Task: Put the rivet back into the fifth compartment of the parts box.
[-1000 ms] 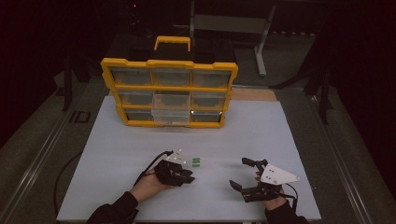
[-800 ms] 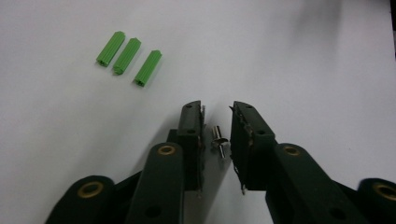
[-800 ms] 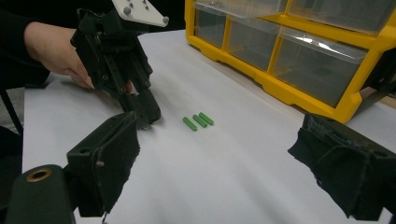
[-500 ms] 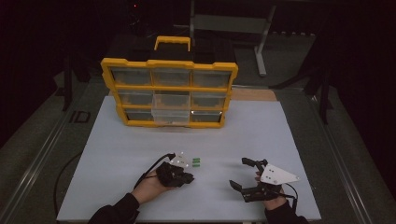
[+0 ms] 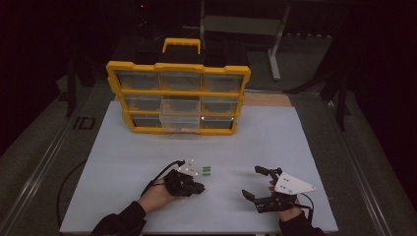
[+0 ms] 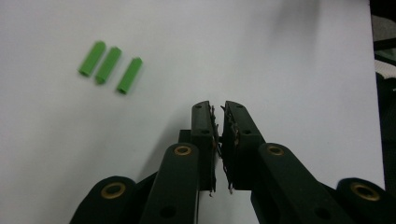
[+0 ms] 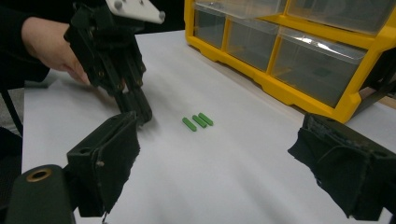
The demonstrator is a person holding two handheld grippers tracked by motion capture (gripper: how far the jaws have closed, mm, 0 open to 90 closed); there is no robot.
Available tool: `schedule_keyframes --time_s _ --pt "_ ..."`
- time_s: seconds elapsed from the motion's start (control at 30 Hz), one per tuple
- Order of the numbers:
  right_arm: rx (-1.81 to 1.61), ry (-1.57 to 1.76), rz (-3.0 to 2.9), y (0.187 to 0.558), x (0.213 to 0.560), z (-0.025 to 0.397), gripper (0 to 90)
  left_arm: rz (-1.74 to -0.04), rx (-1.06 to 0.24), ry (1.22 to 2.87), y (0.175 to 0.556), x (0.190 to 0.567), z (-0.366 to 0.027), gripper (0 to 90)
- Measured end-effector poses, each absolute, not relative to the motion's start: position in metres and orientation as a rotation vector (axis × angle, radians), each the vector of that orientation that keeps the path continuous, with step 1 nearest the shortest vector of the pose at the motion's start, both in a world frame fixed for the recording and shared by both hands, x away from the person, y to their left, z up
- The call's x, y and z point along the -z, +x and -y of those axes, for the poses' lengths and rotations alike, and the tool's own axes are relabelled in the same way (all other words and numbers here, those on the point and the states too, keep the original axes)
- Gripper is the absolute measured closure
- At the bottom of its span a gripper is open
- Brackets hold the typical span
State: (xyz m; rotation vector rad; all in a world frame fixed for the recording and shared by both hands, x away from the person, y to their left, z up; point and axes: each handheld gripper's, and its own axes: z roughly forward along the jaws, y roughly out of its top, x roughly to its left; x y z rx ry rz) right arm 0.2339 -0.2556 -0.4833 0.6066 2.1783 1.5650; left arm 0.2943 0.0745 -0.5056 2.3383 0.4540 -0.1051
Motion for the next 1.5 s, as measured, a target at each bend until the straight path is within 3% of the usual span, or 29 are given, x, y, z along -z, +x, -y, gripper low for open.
schedule_keyframes --time_s 0.5,1.5 --pt "-1.565 0.601 -2.18 0.234 0.483 0.255 12.3 -0.321 0.129 2.272 0.306 0.446 -0.104 81.9" --pt "-1.562 0.598 -2.18 0.235 0.484 0.255 12.3 -0.203 -0.009 2.174 0.348 0.338 -0.143 81.8"
